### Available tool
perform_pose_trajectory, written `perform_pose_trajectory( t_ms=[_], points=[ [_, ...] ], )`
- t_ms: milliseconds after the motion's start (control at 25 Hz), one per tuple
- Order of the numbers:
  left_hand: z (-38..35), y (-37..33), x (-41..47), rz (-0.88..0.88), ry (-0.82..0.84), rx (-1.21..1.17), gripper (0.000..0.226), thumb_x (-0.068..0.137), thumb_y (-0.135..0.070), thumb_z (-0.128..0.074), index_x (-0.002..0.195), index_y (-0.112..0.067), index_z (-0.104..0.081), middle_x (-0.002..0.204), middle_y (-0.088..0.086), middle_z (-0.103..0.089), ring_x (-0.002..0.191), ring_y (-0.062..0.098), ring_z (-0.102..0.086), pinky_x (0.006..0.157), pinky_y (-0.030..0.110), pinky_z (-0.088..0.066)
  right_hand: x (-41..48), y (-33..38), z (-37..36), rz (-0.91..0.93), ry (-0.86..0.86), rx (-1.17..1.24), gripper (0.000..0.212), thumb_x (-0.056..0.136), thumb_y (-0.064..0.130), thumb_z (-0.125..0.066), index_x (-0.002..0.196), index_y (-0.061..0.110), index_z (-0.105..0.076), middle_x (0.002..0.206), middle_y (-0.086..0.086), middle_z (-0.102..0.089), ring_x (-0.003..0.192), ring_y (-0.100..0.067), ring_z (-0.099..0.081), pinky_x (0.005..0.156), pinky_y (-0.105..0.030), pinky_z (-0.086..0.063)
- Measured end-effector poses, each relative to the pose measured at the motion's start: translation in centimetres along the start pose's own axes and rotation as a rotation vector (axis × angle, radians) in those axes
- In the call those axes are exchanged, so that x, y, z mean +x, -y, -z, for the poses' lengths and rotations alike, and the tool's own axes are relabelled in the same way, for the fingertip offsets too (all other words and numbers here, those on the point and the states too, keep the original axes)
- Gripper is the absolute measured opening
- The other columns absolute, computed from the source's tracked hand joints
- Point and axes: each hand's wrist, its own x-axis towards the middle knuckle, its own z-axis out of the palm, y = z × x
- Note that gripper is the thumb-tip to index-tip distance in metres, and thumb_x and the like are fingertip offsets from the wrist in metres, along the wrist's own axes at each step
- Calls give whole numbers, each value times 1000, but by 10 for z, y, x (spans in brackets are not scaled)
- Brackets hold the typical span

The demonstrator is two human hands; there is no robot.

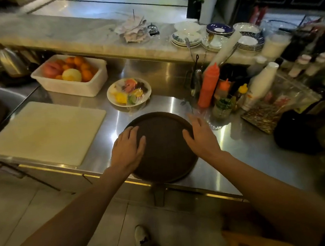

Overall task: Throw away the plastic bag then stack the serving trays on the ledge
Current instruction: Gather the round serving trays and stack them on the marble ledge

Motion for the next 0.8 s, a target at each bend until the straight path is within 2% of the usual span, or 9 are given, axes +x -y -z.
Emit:
perform_pose_trajectory(
  t_ms=[240,480,800],
  points=[
    [-9,51,23,-12,103,-37,54,98,-47,-34,140,-15,-42,142,10,-50,129,29,-48,106,46,-42,9,6,-33,-203,39,-35,57,96,37,-49,147,20,-29,141,-15,-43,124,-32,-47,97,-45,-48],
    [-18,94,36,44,184,-70,54,96,-49,-34,136,-14,-42,135,12,-52,121,30,-52,99,51,-47,9,0,-67,-444,130,23,62,95,41,-48,149,21,-26,140,-16,-41,124,-35,-47,100,-50,-47],
    [-44,106,50,233,314,-152,60,95,-55,-34,140,-16,-33,138,17,-45,121,37,-51,95,55,-49,14,-38,-86,-676,237,48,64,94,40,-51,148,16,-26,139,-22,-37,125,-42,-44,103,-53,-43]
  ],
)
